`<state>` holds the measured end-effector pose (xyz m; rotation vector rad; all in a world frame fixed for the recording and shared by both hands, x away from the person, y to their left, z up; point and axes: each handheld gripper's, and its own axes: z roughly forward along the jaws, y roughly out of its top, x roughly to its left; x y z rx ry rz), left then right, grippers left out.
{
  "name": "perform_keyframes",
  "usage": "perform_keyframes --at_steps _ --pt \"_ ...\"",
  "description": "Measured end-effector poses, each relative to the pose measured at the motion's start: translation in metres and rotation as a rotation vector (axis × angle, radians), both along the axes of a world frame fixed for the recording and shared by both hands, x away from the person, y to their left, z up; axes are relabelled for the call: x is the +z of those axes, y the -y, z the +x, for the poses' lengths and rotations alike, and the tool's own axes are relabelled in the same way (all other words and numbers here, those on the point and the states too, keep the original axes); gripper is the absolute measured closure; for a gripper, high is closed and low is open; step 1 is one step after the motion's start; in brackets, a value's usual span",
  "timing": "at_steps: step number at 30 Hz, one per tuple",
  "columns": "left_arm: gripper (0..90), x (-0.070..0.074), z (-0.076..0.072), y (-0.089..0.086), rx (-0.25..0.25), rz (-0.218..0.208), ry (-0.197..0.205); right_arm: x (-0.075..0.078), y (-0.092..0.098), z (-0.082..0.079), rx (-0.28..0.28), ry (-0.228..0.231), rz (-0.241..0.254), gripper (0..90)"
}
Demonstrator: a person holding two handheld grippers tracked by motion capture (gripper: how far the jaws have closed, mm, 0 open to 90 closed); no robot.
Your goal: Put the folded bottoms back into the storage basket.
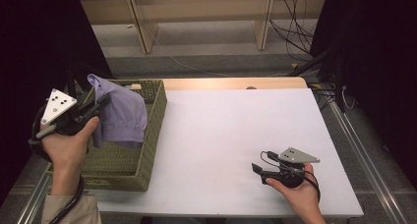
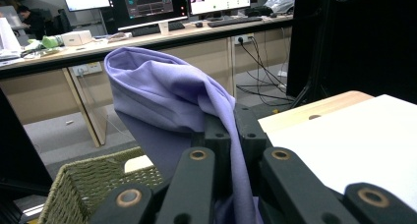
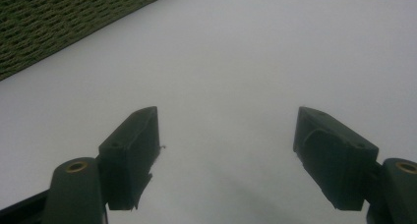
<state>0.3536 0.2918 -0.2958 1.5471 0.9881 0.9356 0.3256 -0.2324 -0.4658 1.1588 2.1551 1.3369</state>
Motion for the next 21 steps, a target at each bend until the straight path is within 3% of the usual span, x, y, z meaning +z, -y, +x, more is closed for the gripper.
perform_keyframes --at_steps 21 --pt "86.1 -0.0054 0.0052 0.0024 -0.036 0.019 -0.046 -0.0001 -0.0001 0.0000 0.003 0.001 -0.002 26.5"
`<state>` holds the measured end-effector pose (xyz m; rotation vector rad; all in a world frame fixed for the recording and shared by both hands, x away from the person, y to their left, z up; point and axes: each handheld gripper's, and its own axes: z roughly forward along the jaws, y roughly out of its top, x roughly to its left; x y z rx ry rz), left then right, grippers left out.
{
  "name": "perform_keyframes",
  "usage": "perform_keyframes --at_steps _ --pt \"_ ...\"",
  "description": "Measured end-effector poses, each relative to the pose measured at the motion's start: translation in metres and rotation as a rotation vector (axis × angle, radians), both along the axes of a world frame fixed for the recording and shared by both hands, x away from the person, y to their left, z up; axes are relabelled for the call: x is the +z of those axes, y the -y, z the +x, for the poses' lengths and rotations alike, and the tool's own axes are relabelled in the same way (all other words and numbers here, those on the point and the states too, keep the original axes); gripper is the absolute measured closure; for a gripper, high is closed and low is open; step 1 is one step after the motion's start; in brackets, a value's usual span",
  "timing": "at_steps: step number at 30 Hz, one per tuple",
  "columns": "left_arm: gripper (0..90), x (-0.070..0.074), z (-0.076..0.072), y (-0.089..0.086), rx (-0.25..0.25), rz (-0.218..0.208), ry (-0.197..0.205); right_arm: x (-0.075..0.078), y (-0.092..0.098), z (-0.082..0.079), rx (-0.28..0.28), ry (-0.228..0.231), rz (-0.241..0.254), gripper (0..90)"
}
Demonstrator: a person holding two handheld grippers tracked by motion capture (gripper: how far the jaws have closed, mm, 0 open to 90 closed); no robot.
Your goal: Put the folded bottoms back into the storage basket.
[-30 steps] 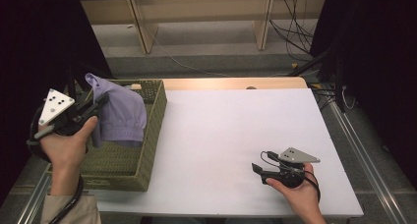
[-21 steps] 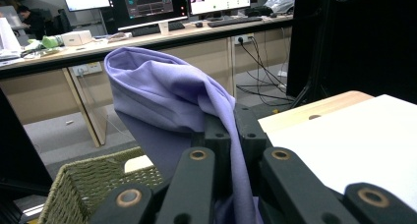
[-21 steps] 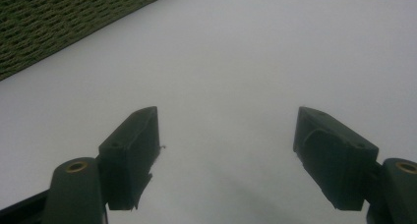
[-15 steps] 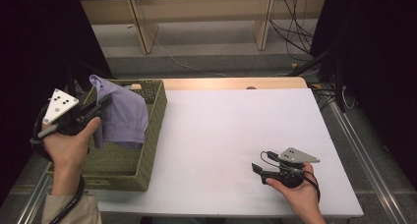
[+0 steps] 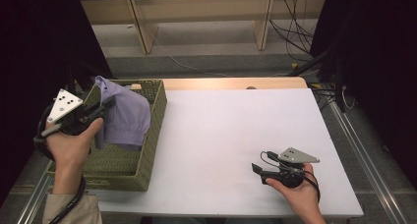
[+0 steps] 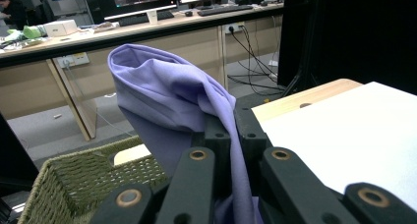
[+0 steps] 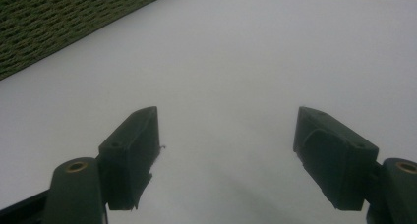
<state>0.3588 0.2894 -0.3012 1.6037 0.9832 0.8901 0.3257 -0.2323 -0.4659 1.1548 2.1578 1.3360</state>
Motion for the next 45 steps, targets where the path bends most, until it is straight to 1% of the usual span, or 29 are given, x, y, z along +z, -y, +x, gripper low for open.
perform_keyframes --at_steps 8,15,17,31,36,38,45 --pt "86.1 0.000 0.000 -0.004 0.009 -0.009 -0.005 0.000 0.000 0.000 0.001 -0.001 0.000 26.5" --pt "86.1 0.000 0.000 -0.006 0.010 -0.005 -0.013 0.000 0.000 0.000 -0.001 0.000 -0.001 26.5" --pt "86.1 0.000 0.000 -0.008 0.007 0.005 -0.024 0.000 0.000 0.000 0.001 0.000 -0.002 26.5" --pt "86.1 -0.001 0.001 -0.012 0.010 0.002 -0.041 0.000 0.000 0.000 -0.001 -0.001 0.000 26.4" --pt "86.1 -0.002 0.002 -0.013 0.006 0.010 -0.052 0.000 0.000 0.000 -0.002 -0.001 0.000 26.5" --pt "86.1 -0.003 0.003 -0.013 -0.005 0.020 -0.065 0.000 0.000 0.000 -0.001 0.000 0.001 26.5" --pt "86.1 -0.005 0.004 -0.012 -0.015 0.028 -0.082 0.000 0.000 0.000 0.000 0.000 0.001 26.5"
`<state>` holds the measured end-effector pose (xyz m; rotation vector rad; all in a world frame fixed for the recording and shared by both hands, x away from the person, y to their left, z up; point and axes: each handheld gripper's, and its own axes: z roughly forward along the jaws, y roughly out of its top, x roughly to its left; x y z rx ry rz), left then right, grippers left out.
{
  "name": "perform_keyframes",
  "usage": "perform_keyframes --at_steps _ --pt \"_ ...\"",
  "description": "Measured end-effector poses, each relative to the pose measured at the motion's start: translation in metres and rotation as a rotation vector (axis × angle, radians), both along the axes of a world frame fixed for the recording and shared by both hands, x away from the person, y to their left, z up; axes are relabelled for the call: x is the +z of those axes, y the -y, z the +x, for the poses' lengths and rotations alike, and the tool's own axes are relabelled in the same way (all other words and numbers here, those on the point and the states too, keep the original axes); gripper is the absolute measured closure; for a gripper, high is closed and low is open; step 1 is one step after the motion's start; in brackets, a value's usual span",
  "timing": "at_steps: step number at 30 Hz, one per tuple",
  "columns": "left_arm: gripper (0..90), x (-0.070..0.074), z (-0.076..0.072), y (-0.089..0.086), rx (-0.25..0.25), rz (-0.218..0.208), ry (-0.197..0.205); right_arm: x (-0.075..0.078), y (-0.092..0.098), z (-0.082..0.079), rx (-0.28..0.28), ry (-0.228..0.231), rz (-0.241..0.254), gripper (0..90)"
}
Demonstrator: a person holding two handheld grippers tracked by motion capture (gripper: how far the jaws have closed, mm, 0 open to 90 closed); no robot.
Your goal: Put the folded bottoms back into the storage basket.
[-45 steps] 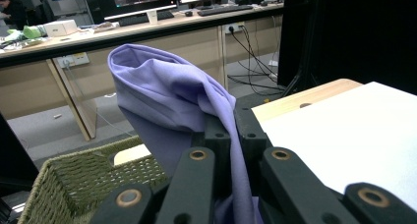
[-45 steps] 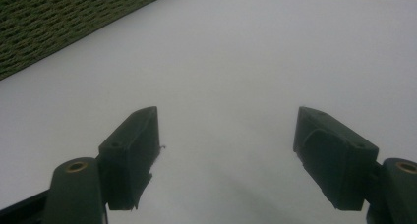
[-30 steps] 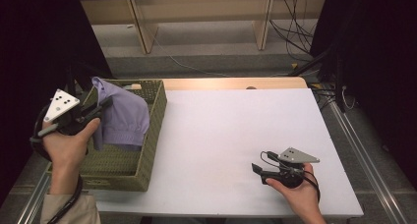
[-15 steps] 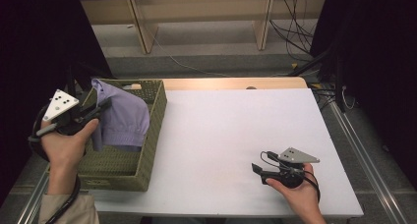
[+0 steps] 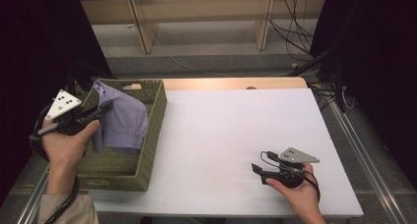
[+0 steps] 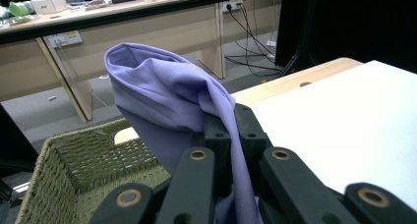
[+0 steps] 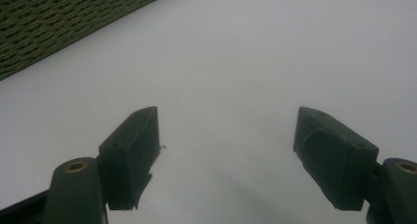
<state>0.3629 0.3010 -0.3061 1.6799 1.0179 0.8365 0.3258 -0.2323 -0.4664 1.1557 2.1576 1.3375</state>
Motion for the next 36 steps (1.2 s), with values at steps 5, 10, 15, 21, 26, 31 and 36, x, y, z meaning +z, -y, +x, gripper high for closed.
perform_keyframes --at_steps 5,10,15,21,26,31,36 --pt "86.0 -0.002 0.001 0.001 -0.011 0.009 -0.017 0.000 0.000 0.000 0.001 0.000 0.001 26.5" --pt "86.0 -0.003 0.003 0.005 -0.029 0.019 -0.034 0.000 0.000 0.000 0.001 0.000 0.001 26.5" --pt "85.9 -0.005 0.005 0.009 -0.042 0.026 -0.052 0.000 0.000 0.000 0.001 -0.002 0.002 26.5" --pt "85.9 -0.010 0.008 0.011 -0.050 0.030 -0.071 0.000 0.000 0.000 0.000 -0.004 0.001 26.5" --pt "85.9 -0.015 0.012 0.012 -0.054 0.041 -0.103 0.000 0.000 0.000 0.000 -0.002 0.000 26.5" --pt "85.9 -0.019 0.014 0.014 -0.060 0.049 -0.121 0.000 0.000 0.000 0.000 -0.002 0.000 26.5" --pt "85.8 -0.023 0.017 0.016 -0.069 0.056 -0.139 0.000 0.000 0.000 0.000 -0.002 -0.001 26.5"
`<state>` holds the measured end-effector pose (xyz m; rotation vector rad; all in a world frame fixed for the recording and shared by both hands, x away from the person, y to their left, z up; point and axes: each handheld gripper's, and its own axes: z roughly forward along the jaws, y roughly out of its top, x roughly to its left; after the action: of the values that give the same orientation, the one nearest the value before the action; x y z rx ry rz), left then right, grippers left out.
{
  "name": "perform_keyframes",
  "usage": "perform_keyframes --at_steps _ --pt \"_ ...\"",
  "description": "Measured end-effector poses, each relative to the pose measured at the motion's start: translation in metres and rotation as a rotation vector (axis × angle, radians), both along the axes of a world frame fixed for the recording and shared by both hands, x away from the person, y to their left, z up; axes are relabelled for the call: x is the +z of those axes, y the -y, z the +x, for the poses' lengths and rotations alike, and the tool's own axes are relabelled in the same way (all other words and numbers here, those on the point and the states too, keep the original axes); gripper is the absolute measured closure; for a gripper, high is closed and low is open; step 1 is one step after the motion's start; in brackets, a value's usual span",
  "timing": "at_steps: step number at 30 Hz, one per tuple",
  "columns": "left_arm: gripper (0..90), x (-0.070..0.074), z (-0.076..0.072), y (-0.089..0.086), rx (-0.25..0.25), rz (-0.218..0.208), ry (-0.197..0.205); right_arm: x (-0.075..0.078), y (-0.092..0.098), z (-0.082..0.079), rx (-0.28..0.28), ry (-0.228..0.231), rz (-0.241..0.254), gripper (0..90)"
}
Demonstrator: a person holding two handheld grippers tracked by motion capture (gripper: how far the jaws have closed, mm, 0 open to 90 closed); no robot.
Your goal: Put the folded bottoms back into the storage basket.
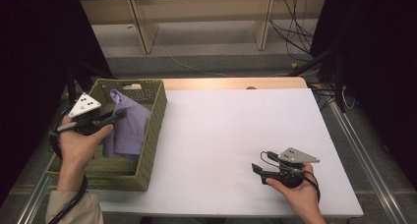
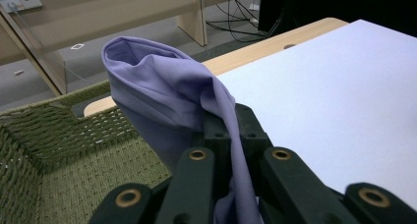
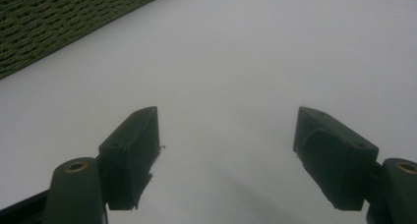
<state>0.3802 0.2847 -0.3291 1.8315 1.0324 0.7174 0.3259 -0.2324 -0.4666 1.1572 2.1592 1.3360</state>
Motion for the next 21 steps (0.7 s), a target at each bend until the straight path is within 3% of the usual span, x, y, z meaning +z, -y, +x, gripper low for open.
perform_keyframes --at_steps 21 --pt "85.3 -0.018 0.011 0.005 -0.002 0.026 -0.051 0.000 0.000 0.000 0.000 0.000 0.000 26.5"
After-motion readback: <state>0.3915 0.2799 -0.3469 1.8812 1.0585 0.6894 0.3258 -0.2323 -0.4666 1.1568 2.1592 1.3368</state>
